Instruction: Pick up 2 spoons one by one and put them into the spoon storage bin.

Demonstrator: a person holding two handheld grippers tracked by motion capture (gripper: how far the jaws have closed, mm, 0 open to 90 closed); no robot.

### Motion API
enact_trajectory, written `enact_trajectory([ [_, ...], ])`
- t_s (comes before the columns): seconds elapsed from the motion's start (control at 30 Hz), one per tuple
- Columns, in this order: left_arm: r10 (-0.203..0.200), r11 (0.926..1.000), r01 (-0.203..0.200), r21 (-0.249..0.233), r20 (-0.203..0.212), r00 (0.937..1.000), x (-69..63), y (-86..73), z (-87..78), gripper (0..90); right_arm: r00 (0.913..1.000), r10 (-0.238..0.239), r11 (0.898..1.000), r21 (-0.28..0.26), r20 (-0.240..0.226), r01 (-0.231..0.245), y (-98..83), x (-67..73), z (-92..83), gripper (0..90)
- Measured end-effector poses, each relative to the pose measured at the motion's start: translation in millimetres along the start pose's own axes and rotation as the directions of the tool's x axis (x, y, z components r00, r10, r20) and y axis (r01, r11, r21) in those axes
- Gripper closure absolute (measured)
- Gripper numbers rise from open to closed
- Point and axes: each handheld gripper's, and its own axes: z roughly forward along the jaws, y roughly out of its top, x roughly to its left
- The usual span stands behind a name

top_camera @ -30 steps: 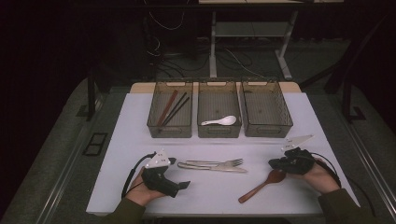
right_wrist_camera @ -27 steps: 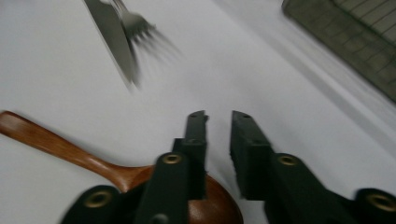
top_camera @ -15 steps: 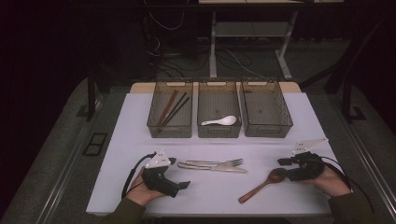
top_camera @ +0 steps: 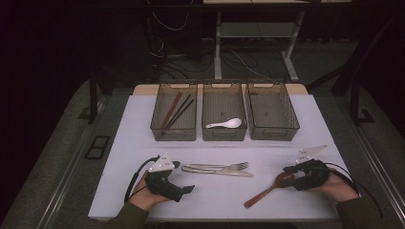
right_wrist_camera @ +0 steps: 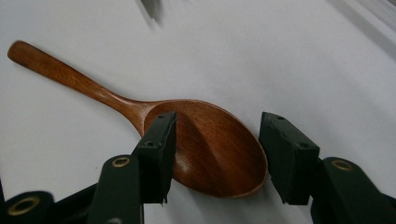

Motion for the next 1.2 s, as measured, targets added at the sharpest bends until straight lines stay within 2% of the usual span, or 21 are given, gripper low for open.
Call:
enact_trajectory([
  [0.23,0.002,1.0,-0.002,0.002,0.002,1.0,-0.4,-0.1,0.7,0.0,0.999,-0.04,0.999,0.011,-0.02,0.041,-4.6,1.2,-4.9,55.4],
  [0.47,0.003,1.0,-0.003,0.002,0.001,1.0,-0.4,0.1,0.9,0.0,0.9984,-0.049,0.999,0.003,-0.026,0.049,-8.3,0.7,-10.3,67.1],
  [0.6,0.004,1.0,-0.004,0.002,0.001,1.0,-0.3,0.0,0.9,0.0,0.9976,-0.053,0.999,-0.003,-0.046,0.053,-8.0,0.2,-11.9,71.7],
  [0.77,0.005,1.0,-0.005,0.001,0.002,1.0,-0.4,0.1,0.9,0.0,0.995,-0.054,0.998,-0.02,-0.084,0.053,-8.6,-1.3,-13.5,77.5],
  [0.93,0.005,1.0,-0.005,0.001,0.002,1.0,-0.5,0.2,0.8,0.0,0.9872,-0.07,0.997,-0.044,-0.143,0.064,-7.8,-2.2,-14.2,84.4],
  [1.2,0.004,1.0,-0.004,0.003,0.004,1.0,0.1,-0.1,0.7,0.0,0.9869,-0.069,0.995,-0.083,-0.146,0.058,-3.8,-2.8,-15.0,84.6],
])
